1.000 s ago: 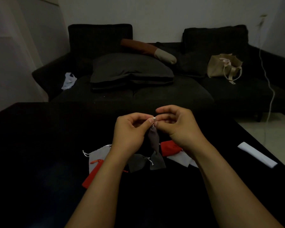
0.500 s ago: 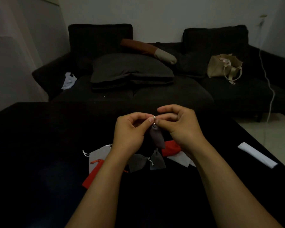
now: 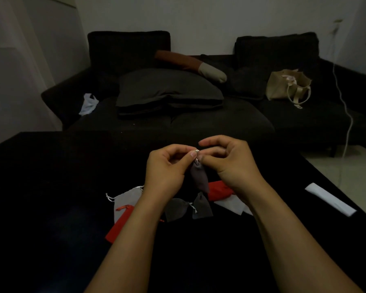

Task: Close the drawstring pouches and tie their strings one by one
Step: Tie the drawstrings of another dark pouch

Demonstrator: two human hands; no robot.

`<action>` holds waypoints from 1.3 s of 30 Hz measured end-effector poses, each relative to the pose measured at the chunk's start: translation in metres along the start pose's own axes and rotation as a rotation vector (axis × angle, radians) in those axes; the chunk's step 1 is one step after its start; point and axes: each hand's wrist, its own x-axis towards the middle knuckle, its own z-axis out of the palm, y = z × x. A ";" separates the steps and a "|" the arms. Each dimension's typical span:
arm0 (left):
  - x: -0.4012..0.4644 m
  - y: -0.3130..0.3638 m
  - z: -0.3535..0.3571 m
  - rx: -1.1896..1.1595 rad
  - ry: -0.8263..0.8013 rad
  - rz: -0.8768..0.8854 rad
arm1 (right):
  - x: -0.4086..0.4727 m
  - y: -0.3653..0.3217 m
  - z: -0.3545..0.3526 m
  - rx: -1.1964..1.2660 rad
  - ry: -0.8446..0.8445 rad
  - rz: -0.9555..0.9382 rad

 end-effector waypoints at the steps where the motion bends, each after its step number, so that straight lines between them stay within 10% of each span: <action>1: 0.000 0.000 0.000 0.001 0.005 -0.003 | 0.000 0.000 0.000 -0.035 -0.013 -0.016; 19: -0.003 0.007 0.002 -0.175 -0.005 -0.277 | 0.001 0.004 0.003 -0.261 0.007 -0.089; 39: -0.001 0.018 -0.008 -0.411 -0.134 -0.407 | 0.001 0.000 -0.003 0.163 -0.099 0.068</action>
